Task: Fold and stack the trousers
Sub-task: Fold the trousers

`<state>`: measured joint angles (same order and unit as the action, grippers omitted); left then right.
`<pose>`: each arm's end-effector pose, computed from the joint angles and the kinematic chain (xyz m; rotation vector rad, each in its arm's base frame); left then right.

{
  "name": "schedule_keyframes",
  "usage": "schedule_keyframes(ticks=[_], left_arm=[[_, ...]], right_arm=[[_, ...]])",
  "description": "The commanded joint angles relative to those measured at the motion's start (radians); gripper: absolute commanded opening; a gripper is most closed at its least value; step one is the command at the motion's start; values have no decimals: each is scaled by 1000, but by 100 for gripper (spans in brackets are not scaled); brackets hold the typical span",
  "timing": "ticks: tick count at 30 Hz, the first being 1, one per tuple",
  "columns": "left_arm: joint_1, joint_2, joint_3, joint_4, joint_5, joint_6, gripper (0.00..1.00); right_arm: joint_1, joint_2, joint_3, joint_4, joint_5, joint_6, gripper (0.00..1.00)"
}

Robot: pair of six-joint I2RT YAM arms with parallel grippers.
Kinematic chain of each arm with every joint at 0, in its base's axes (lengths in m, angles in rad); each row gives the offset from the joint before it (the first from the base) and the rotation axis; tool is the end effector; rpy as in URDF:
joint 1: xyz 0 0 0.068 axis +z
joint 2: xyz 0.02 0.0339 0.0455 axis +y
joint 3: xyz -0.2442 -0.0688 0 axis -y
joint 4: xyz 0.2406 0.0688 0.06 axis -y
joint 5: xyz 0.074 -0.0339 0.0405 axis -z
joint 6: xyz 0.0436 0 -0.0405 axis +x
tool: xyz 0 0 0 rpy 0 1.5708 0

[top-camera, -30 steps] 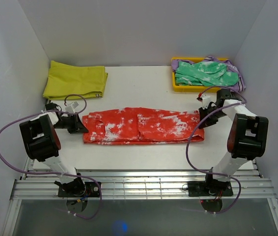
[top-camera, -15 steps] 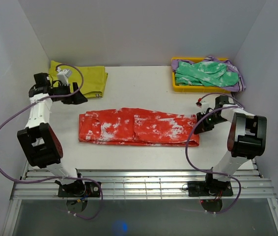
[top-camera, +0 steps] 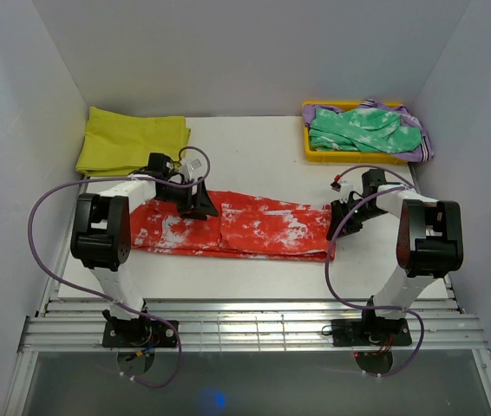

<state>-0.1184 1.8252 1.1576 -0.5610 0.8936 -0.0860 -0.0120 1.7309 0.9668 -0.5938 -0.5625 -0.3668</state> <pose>0.3351 -0.0741 0.1526 0.2586 2.6090 -1.2914 0.2978 0.0197 0.1231 -0.5670 2.6831 0.7226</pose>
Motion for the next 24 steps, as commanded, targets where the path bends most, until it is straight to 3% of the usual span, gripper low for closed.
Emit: schedule_keyframes(ticks=[1,6,11,15,24], left_arm=[[-46,8,5,84,39,-90,76],[-109,60,-13,107,-15,-123,71],[-136,86,-24,112,-129,-159,63],[-133,54,-42,124,-199,-166,62],[-130,-6,-55,98,-199,-156,61]], right_arm=[[1,16,3,-29,-1,8,27],[1,7,7,-38,21,12,55],[-2,-13,9,-46,58,0,70],[-2,-27,3,-49,55,-1,70],[-2,4,1,-44,38,-7,60]])
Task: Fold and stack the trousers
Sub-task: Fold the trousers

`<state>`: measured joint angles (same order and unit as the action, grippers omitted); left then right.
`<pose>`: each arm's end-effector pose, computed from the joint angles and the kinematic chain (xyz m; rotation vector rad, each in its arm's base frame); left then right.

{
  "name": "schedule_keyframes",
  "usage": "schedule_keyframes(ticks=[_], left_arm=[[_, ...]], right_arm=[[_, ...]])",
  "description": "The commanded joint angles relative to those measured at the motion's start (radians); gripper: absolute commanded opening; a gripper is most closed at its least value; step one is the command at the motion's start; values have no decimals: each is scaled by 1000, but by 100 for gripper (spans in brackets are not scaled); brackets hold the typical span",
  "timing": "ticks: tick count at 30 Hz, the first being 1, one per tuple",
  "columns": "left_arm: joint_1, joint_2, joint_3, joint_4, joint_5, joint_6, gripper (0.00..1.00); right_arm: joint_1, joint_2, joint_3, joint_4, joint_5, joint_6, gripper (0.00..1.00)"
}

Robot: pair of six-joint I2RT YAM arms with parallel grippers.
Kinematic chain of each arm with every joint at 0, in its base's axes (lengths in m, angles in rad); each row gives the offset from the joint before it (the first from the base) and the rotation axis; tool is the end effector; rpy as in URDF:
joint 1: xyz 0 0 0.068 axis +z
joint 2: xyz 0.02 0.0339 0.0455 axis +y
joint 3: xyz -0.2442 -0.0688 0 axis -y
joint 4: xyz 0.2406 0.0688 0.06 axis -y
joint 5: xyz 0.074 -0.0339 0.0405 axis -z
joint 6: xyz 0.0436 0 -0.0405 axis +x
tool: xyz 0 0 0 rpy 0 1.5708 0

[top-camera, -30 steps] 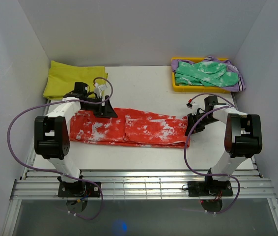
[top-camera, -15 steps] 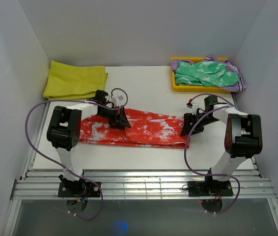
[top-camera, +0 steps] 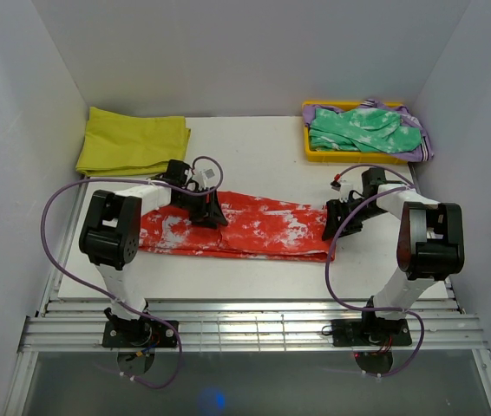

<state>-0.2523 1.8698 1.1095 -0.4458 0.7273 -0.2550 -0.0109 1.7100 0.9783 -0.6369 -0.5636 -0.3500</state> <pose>0.3275 -0.1144 0.1250 0.1896 2.7554 -1.1425 0.2955 0.0201 0.1306 -0.5443 2.7001 0.7340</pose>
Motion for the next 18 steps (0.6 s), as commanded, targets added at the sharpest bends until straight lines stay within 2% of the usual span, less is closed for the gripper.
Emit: schedule_keyframes(ticks=[1,7,13,14,17,18], left_arm=[[5,-37,-5,-25,-40,19,61],[-1,34,-30,31,60,8,59],[-53,55,-22,136,162,-36,50],[-65,61,-16,140,173,-39,48],[-76,63,10,157,221,-70,32],[-77,52,25,160,230,-88,23]], right_arm=[[-3,25,-9,-1,39,-21,60],[-3,28,-10,0,41,-26,60],[-3,45,-13,11,27,-21,60],[-3,45,-13,16,24,-21,60],[-3,42,-12,17,18,-23,62],[-3,30,-12,17,14,-27,64]])
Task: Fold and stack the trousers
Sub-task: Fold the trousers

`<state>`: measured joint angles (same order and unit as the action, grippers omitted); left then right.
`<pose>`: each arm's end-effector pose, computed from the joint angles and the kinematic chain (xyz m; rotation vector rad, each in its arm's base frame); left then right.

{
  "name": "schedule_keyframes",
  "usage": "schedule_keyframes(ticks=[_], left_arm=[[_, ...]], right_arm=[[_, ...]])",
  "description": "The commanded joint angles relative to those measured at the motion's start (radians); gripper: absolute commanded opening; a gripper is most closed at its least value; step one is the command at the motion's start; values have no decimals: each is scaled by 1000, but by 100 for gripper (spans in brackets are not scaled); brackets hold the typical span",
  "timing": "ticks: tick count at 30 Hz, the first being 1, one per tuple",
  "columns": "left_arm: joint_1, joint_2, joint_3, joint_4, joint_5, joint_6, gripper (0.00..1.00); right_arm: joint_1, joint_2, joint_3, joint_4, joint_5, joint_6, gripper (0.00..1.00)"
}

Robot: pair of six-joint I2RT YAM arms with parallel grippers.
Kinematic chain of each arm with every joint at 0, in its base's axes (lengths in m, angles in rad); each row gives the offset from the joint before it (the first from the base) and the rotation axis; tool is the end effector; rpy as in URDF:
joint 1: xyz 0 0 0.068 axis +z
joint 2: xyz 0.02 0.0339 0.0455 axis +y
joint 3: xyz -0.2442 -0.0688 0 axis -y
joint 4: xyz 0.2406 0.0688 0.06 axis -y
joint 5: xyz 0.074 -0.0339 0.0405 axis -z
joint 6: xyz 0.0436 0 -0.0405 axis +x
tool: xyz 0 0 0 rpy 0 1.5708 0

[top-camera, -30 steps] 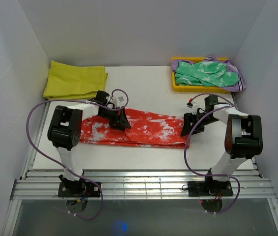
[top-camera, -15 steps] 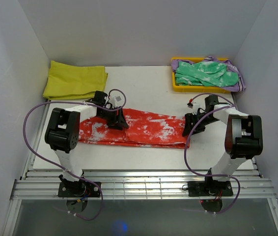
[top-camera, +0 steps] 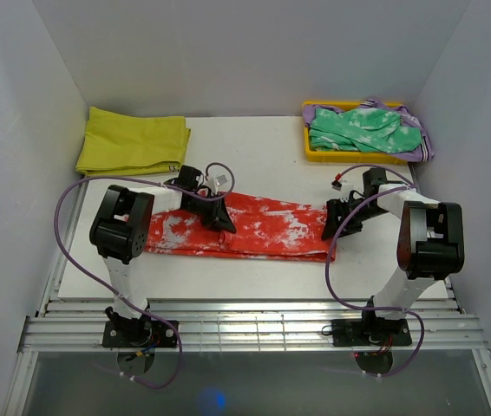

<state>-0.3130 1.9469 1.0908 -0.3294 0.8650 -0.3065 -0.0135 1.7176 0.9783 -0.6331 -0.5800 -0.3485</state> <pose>0.3239 -0.1397 0.1034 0.2547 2.7294 -1.3627 0.2960 0.0199 0.1290 -0.5386 2.6957 0.7574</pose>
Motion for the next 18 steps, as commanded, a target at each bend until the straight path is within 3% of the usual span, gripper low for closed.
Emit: schedule_keyframes(ticks=[1,4,5,8,13,18], left_arm=[[-18,-31,53,50,109,-45,18],[-26,-58,95,72,149,-98,0],[-34,-65,106,85,160,-115,0],[-60,-89,150,163,221,-221,0],[-132,-88,240,389,301,-449,0],[-233,10,437,613,307,-685,0]], right_arm=[[-3,14,-12,15,29,-33,66],[-26,-32,-6,10,6,-55,74],[-37,-42,0,7,-1,-63,76],[-106,-99,28,-4,-33,-105,97],[-244,-188,56,-34,-67,-207,93],[-409,-275,56,-97,-165,-357,90]])
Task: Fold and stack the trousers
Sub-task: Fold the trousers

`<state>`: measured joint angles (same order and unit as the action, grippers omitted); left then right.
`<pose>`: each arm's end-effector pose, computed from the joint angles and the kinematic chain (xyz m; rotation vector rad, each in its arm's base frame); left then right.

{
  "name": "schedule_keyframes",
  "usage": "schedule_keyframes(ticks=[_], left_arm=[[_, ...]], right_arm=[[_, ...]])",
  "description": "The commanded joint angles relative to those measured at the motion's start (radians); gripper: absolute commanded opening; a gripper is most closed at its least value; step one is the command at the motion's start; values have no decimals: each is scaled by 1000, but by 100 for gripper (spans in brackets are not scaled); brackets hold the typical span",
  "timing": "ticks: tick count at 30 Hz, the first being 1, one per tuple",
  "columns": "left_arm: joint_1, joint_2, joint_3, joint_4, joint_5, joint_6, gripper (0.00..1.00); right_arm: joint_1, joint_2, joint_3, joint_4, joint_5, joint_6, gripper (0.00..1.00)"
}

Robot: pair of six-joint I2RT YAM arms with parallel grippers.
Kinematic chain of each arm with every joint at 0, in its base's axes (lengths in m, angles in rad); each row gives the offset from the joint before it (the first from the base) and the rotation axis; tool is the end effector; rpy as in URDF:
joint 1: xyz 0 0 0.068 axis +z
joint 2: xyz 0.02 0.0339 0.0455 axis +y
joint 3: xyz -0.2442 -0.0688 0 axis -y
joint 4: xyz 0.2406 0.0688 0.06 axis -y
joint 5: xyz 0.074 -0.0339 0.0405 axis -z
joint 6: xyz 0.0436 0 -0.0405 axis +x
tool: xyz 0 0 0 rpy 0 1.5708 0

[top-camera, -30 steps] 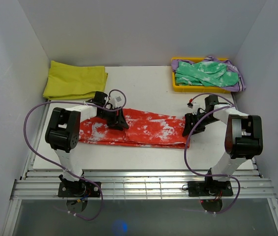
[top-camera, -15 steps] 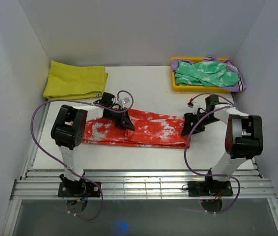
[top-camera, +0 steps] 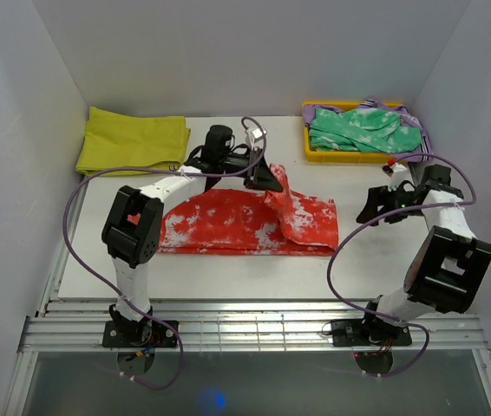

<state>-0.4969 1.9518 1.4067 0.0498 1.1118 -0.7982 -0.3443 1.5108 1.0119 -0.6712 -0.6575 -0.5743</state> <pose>0.3591 -0.2392 0.2224 0.4736 2.2874 -1.8733 0.2798 -0.0720 0.1949 -0.4499 2.4153 0.5288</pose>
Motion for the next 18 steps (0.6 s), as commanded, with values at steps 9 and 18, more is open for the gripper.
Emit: schedule_keyframes(ticks=[9,18], left_arm=[[-180,235,498,455,37,-338,0],[-230,372,563,608,-18,-417,0]], right_arm=[[-130,-475,-263,151,-122,-200,90],[-130,-856,-501,159,-150,-438,90]])
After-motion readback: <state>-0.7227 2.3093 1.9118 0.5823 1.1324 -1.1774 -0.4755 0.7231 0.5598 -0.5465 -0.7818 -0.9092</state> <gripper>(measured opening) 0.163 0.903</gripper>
